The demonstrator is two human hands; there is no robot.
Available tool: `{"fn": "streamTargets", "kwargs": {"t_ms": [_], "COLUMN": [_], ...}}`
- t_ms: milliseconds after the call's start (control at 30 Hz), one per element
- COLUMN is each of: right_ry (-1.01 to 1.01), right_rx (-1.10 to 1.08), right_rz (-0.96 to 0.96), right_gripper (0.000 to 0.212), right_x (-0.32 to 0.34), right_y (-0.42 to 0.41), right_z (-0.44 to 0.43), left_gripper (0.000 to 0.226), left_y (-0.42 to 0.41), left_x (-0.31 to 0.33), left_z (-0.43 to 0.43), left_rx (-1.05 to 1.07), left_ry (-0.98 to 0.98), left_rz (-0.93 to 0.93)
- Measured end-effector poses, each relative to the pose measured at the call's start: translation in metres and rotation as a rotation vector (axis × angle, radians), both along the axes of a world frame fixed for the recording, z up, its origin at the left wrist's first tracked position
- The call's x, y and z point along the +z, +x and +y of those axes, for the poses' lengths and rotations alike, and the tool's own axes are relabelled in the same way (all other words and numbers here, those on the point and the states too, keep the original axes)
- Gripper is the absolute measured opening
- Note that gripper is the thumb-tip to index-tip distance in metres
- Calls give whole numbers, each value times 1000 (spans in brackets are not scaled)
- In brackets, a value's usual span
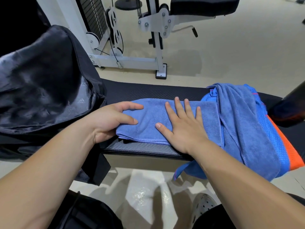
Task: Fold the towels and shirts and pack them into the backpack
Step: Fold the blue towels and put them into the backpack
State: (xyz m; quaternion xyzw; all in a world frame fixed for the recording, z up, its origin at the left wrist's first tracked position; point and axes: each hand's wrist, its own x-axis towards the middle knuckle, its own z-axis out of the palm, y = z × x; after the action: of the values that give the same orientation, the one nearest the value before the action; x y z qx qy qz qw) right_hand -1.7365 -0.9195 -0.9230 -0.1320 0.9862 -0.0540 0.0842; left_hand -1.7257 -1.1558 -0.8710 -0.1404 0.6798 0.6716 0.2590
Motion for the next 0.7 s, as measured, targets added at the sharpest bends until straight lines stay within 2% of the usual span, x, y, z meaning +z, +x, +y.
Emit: {"fn": "streamTargets", "kwargs": {"t_ms": [67, 200, 267, 333, 467, 600, 700], "right_ry": [2, 15, 33, 46, 46, -40, 5], "right_rx": [0, 4, 9, 11, 21, 56, 67], "right_rz": [1, -12, -28, -51, -108, -140, -113], "right_gripper": [88, 88, 89, 89, 88, 83, 83], "right_x": [0, 0, 1, 2, 8, 26, 47], "right_y": [0, -1, -3, -4, -6, -2, 7], "right_z": [0, -1, -1, 0, -1, 15, 43], "left_gripper": [55, 81, 84, 84, 81, 68, 55], "left_y": [-2, -5, -5, -4, -2, -1, -1], "left_x": [-3, -10, -11, -10, 4, 34, 56], "left_z": [0, 0, 1, 4, 10, 23, 45], "left_rx": [20, 102, 76, 40, 47, -74, -148], "left_ry": [-89, -371, -477, -540, -484, -578, -600], "left_rz": [50, 269, 343, 400, 472, 558, 558]}}
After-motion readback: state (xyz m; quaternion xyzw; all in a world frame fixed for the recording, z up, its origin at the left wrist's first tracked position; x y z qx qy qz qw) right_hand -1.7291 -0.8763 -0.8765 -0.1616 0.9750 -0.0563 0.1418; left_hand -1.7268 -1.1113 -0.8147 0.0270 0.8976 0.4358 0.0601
